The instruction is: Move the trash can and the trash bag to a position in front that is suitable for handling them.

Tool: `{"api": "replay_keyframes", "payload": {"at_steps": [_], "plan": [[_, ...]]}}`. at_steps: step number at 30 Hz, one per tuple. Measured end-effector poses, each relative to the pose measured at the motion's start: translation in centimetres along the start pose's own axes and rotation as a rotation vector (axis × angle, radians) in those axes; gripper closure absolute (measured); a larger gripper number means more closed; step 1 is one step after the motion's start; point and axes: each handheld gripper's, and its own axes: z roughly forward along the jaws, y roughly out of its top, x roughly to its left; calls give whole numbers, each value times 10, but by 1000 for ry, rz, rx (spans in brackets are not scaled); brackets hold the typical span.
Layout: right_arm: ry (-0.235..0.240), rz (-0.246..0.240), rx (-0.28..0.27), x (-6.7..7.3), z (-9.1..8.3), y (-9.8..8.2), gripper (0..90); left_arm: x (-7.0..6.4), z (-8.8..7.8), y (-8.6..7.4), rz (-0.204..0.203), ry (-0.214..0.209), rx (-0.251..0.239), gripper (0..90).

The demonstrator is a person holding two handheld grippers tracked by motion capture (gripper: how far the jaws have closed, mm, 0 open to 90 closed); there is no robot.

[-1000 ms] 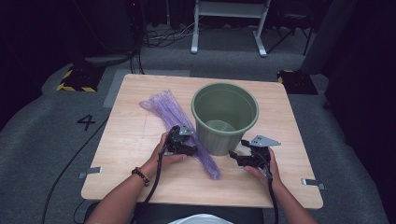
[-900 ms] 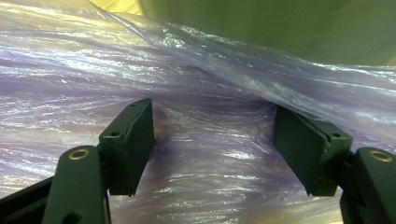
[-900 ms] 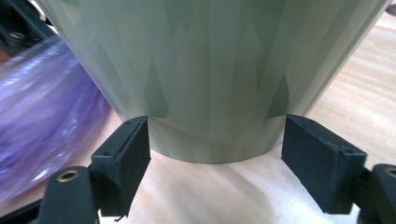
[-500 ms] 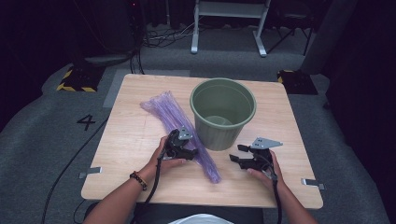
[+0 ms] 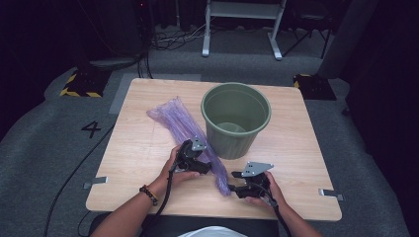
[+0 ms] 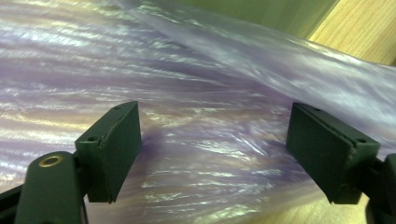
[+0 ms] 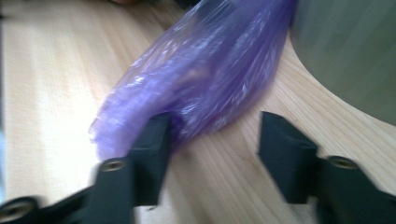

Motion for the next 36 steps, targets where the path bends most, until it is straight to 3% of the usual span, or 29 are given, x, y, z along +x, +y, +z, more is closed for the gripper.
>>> {"api": "replay_keyframes", "payload": {"at_steps": [2,3,4,6,7,12,13,16,18,19,21,22,23,24,25,26,27,28,30,32,34,36], "plan": [[-19,-8,-5,-1,0,-1,637,3,-4,-1,-2,-2,-3,181],[-19,-8,-5,-1,0,-1,637,3,-4,-1,-2,-2,-3,179],[-19,-12,-5,-2,-1,-2,741,7,-11,-1,-5,6,-20,176],[-17,-16,-7,-3,-2,-2,755,11,-17,-2,-10,7,-39,175],[-20,-21,-8,-5,-4,-4,809,15,-23,-3,-27,3,-55,176],[-34,-4,-24,-14,-11,-7,864,18,-34,-6,-8,0,-60,171],[-48,-2,-29,-18,-16,-9,889,20,-39,-10,14,14,-52,166],[-59,7,-35,-26,-24,-14,900,25,-47,-15,24,27,-42,163],[-97,20,-31,-42,-37,-23,900,36,-59,-27,-6,41,-33,164],[-97,20,-31,-42,-37,-23,900,36,-59,-27,-6,41,-33,164],[-98,72,-56,-56,-47,-30,900,42,-69,-36,-15,52,-34,164],[-162,70,-39,-67,-55,-35,900,48,-77,-44,-14,78,-31,164],[-162,70,-39,-67,-55,-35,900,48,-77,-44,-14,78,-31,164],[-177,141,-62,-81,-64,-43,877,53,-83,-52,-25,96,-30,165],[-177,141,-62,-81,-64,-43,877,53,-83,-52,-25,96,-30,169],[-176,183,-84,-84,-69,-43,681,57,-86,-60,-25,101,-16,171],[-176,183,-84,-84,-69,-43,681,57,-86,-60,-25,101,-16,171],[-155,183,-95,-83,-70,-41,603,58,-86,-64,-10,113,0,171],[-127,158,-114,-72,-71,-33,494,60,-84,-68,-6,109,20,170],[-52,122,-137,-52,-65,-20,418,62,-84,-71,-17,85,20,167],[-36,108,-141,-46,-62,-16,388,63,-86,-72,-15,74,20,164],[19,121,-158,-33,-57,-8,323,64,-88,-77,-24,55,18,160]]}}
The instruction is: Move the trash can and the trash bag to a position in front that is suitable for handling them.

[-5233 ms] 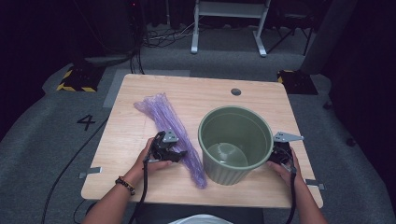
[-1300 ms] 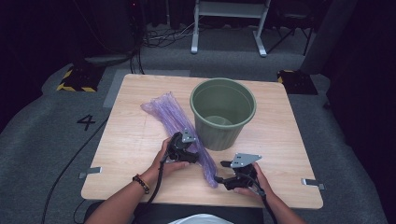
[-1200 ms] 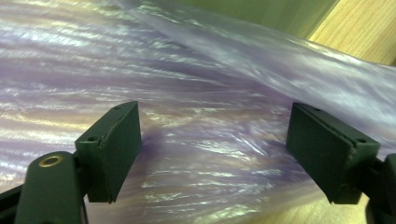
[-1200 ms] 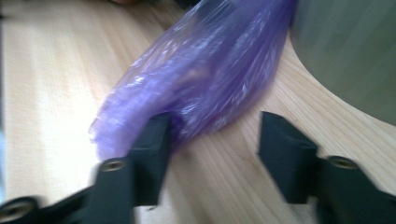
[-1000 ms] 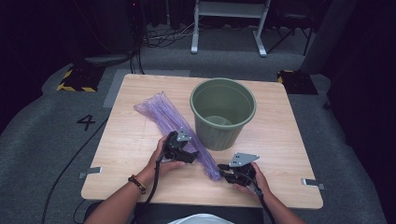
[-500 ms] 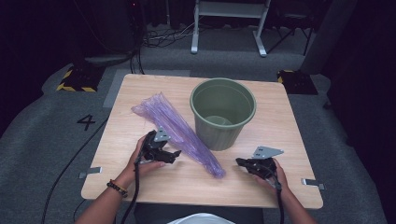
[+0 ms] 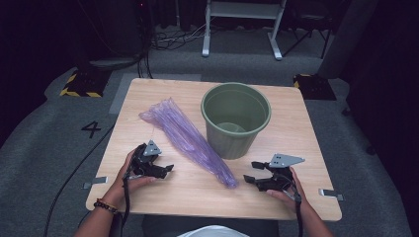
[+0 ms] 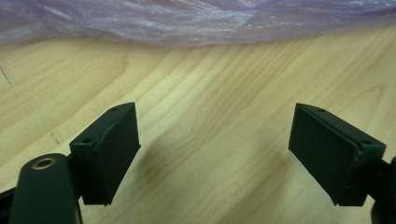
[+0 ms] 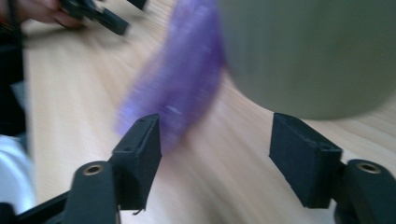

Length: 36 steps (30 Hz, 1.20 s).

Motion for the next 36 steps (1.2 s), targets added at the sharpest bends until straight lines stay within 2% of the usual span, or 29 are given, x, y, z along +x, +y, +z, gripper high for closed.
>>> {"api": "replay_keyframes", "payload": {"at_steps": [2,3,4,6,7,10,11,13,14,15,16,17,18,20,22,26,29,32,33,34,35,36], "plan": [[7,-19,0,9,4,4,288,0,0,-4,4,18,22,160],[7,-19,0,9,4,4,288,0,0,-4,4,18,22,155],[22,-42,7,18,9,7,282,1,-1,-6,-8,13,17,159],[26,-53,16,23,13,7,276,2,-2,-8,-16,9,12,156],[18,-85,51,31,21,8,274,2,-2,-9,-17,7,10,153],[-2,-111,105,37,35,4,310,3,-1,-10,-15,3,-2,147],[-2,-111,105,37,35,4,310,3,-1,-10,-15,3,-2,147],[-21,-125,138,37,42,0,376,3,-1,-10,-13,0,-2,146],[-47,-130,165,34,47,-3,454,3,-1,-10,-12,-2,-2,144],[-47,-130,165,34,47,-3,454,3,-1,-10,-12,-2,-2,143],[-72,-135,182,30,50,-7,545,4,0,-10,-10,-1,-1,141],[-70,-127,171,27,49,-8,603,4,0,-9,-10,-2,0,141],[-70,-127,171,27,49,-8,603,4,0,-9,-10,-2,0,140],[-108,-136,163,21,45,-9,715,4,0,-9,-11,-4,-2,140],[-108,-143,140,15,40,-10,807,4,0,-9,-11,-7,-2,138],[-125,-156,101,8,32,-10,864,3,1,-8,-1,-3,0,137],[-135,-160,80,4,28,-9,868,1,0,-8,9,-2,-11,157],[-155,-157,40,-3,20,-7,875,-7,-1,-5,71,-16,-13,160],[-155,-157,40,-3,20,-7,875,-7,-1,-5,71,-16,-13,161],[-167,-163,34,-4,16,-5,875,-14,-5,-2,107,-15,-34,165],[-167,-163,34,-4,16,-5,875,-14,-5,-2,107,-15,-34,165],[-189,-181,19,-4,12,-3,875,-19,-11,4,138,-24,-62,163]]}}
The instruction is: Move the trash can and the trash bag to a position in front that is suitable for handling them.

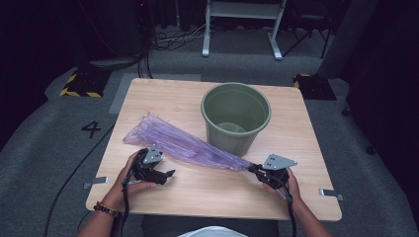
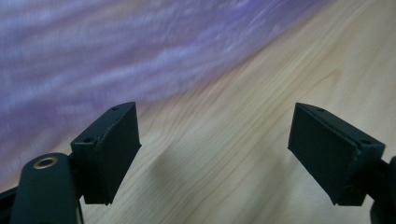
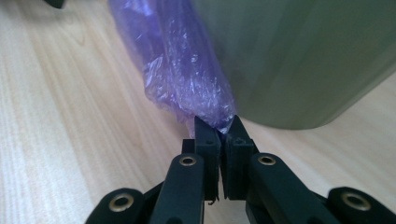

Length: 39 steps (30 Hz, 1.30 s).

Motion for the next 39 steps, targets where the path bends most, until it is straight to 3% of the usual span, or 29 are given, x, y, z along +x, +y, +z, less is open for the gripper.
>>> {"api": "replay_keyframes", "payload": {"at_steps": [1,2,3,4,7,13,15,16,18,21,25,31,32,37,39], "plan": [[-9,-6,-5,0,-2,2,875,0,0,0,0,0,0,165],[-12,-8,-13,-1,-4,3,875,-3,-9,8,39,18,-32,164],[-12,-8,-13,-1,-4,3,875,-3,-9,8,39,18,-32,163],[-21,-8,-25,-3,-6,8,874,-1,-20,15,23,-3,-94,163],[-29,-21,-40,-4,-9,14,874,0,-26,21,19,-20,-126,157],[-43,-54,-53,-8,-11,25,873,-9,-13,38,78,-24,-91,157],[-30,-71,-62,-10,-12,29,873,-16,-6,49,110,42,-96,157],[-24,-76,-62,-11,-13,30,872,-16,-6,49,110,42,-96,157],[0,-90,-66,-11,-15,33,872,-18,-1,62,142,-13,-117,156],[8,-114,-65,-10,-16,37,873,-19,6,70,153,-12,-133,156],[22,-146,-109,-9,-21,48,872,-24,30,83,185,-78,-72,157],[30,-181,-144,-7,-25,57,873,-32,47,91,212,-97,-44,159],[34,-207,-155,-4,-27,61,873,-34,50,94,216,-111,-47,164],[76,-221,-204,1,-31,68,872,-38,56,96,241,-123,-45,270],[88,-213,-232,2,-34,73,873,-38,60,96,248,-125,-32,381]]}}
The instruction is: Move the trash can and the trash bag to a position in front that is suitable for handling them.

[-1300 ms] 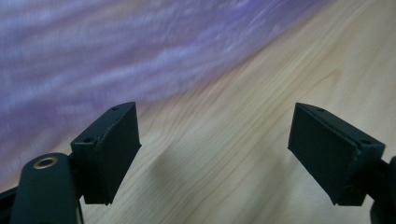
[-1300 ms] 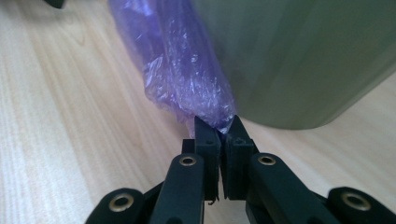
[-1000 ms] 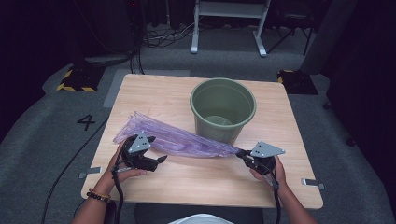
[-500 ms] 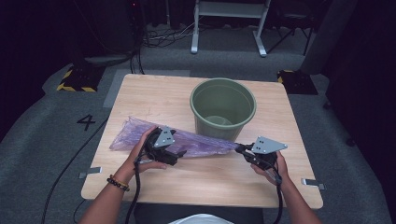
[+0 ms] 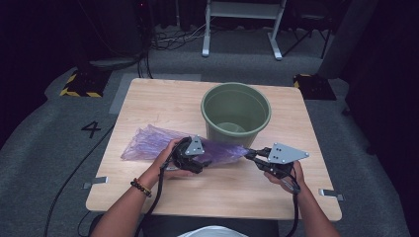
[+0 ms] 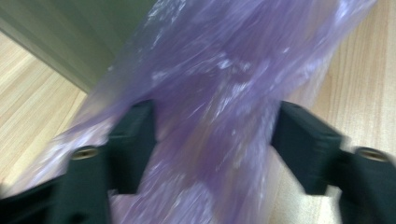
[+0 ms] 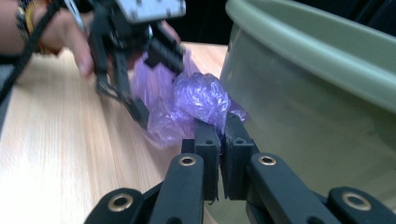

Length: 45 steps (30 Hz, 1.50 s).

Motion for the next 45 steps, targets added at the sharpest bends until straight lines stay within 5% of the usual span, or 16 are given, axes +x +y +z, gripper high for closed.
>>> {"api": "replay_keyframes", "payload": {"at_steps": [3,8,13,17,18,20,22,23,24,25,29,30,37,45], "plan": [[-1,11,-18,0,-1,3,872,1,2,-1,3,-11,-2,450],[-11,38,-58,-2,-5,7,873,1,4,-4,3,-42,-1,707],[-13,33,-78,1,-6,10,876,-9,7,-3,63,-62,22,855],[-17,27,-112,0,-8,15,878,-12,3,-2,71,-83,-5,860],[-17,27,-118,0,-9,17,880,-12,2,-2,58,-76,-22,815],[-18,23,-136,0,-10,21,881,-12,0,-1,15,-74,-60,560],[-21,20,-143,-1,-11,23,882,-12,0,-1,8,-73,-72,316],[-10,19,-155,-2,-12,28,882,-15,-1,2,7,-35,-68,191],[-10,19,-155,-2,-12,28,882,-15,-1,2,7,-35,-68,129],[-4,11,-164,-2,-13,32,882,-16,-2,4,-29,-31,-106,160],[14,-13,-159,1,-13,39,882,-16,-2,6,-33,-1,-120,161],[17,-23,-150,3,-13,43,882,-13,-2,5,-46,21,-126,178],[28,-20,-171,5,-16,47,880,-8,-5,3,-7,107,-88,733],[-29,-14,-196,-1,-21,55,874,-9,-22,6,-3,135,-133,849]]}}
